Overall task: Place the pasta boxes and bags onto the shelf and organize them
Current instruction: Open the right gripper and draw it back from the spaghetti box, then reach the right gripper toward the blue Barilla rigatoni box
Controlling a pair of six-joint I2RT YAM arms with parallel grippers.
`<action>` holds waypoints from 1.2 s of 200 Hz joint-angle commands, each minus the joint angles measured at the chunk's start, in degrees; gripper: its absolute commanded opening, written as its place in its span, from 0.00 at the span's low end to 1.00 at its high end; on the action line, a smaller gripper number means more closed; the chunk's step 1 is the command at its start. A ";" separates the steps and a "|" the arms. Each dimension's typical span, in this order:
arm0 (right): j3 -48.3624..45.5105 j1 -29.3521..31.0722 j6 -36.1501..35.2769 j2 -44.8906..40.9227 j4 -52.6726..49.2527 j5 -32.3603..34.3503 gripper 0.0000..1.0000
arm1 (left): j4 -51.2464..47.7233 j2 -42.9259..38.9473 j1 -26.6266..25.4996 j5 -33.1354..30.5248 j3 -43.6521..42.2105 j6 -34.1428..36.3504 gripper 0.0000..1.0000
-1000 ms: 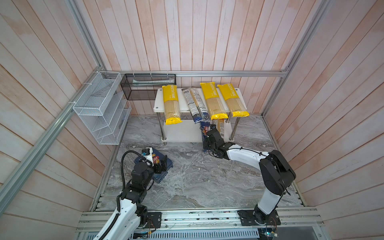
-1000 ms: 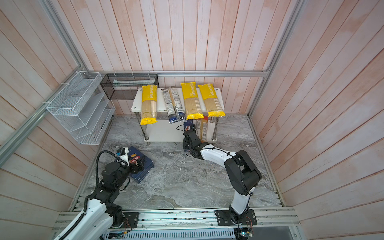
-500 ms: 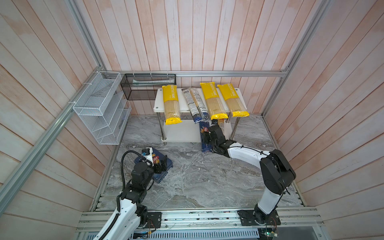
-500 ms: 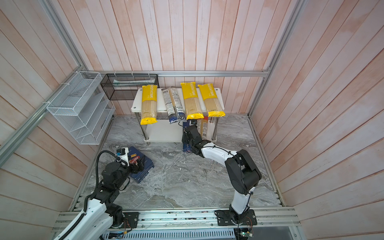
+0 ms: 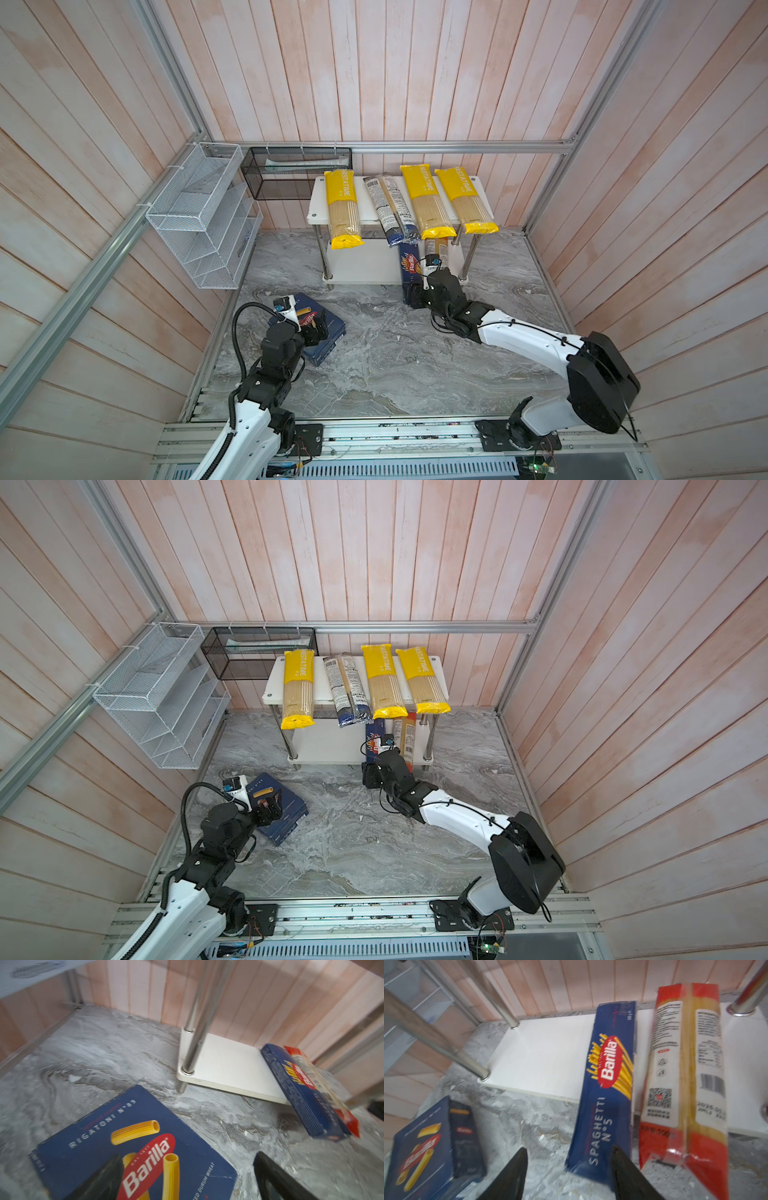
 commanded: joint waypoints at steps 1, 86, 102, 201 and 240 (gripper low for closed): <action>-3.26 3.07 -2.57 -4.98 0.02 -3.56 0.63 | -12.51 -1.15 0.19 -7.45 7.24 -7.70 1.00; -12.39 12.04 -2.00 -9.22 3.82 -17.76 0.64 | -20.61 5.44 9.07 -0.22 12.61 -10.63 1.00; -14.25 12.97 -0.13 -9.14 6.69 -18.07 0.64 | -19.96 5.78 11.32 1.08 11.91 -10.57 1.00; -7.55 14.11 -1.16 0.52 10.42 -16.66 0.72 | -12.39 11.58 14.64 4.74 4.69 -13.28 1.00; 0.78 13.65 -1.69 12.63 14.89 -22.82 0.74 | -10.68 13.28 14.74 6.23 3.84 -12.65 1.00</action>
